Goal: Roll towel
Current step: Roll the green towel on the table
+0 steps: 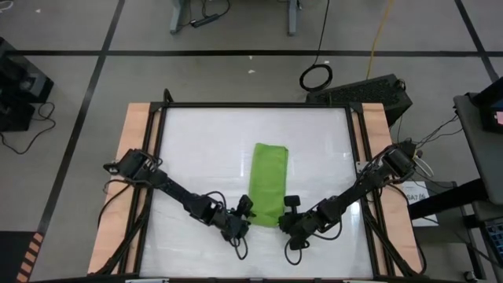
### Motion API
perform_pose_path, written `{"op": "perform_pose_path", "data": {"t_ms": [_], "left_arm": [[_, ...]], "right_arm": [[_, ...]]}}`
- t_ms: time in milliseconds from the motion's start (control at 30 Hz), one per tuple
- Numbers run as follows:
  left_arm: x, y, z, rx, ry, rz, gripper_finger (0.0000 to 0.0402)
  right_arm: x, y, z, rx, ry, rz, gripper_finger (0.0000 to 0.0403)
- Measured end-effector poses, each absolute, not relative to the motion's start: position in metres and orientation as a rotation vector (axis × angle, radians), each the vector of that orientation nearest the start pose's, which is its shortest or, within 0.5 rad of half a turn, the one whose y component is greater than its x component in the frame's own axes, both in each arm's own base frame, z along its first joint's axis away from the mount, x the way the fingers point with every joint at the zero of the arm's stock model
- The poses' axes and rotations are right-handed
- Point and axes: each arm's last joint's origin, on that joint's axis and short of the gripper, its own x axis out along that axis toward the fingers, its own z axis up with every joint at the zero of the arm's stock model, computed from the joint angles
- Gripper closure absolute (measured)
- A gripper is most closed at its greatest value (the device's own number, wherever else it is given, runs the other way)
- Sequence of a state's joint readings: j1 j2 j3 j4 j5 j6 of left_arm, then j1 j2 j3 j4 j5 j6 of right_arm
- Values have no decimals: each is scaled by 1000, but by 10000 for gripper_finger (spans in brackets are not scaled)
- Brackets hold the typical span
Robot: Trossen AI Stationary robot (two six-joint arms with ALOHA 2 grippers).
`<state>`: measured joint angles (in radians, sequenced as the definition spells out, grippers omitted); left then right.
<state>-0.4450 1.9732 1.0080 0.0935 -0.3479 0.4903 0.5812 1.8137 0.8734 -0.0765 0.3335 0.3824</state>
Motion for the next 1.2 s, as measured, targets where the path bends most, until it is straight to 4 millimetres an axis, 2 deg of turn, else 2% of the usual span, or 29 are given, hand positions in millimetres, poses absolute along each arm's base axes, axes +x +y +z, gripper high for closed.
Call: {"op": "perform_pose_path", "data": {"t_ms": [300, 467, 667, 800, 1033, 1200], "left_arm": [[341, -148, 103, 817, 800, -348, 387], [347, -135, 103, 578, 814, -355, 391], [361, -103, 108, 123, 834, -417, 391], [366, -86, 109, -115, 857, -438, 391], [369, -68, 110, -324, 887, -386, 391], [370, -62, 110, -422, 904, -370, 391]], "right_arm": [[278, 171, 116, -90, 933, 44, 397], [278, 171, 118, -87, 933, 47, 397], [275, 170, 127, -67, 935, 50, 397], [274, 167, 135, 22, 949, 73, 397], [276, 154, 148, 218, 989, 58, 397], [278, 146, 149, 284, 1032, 63, 397]]}}
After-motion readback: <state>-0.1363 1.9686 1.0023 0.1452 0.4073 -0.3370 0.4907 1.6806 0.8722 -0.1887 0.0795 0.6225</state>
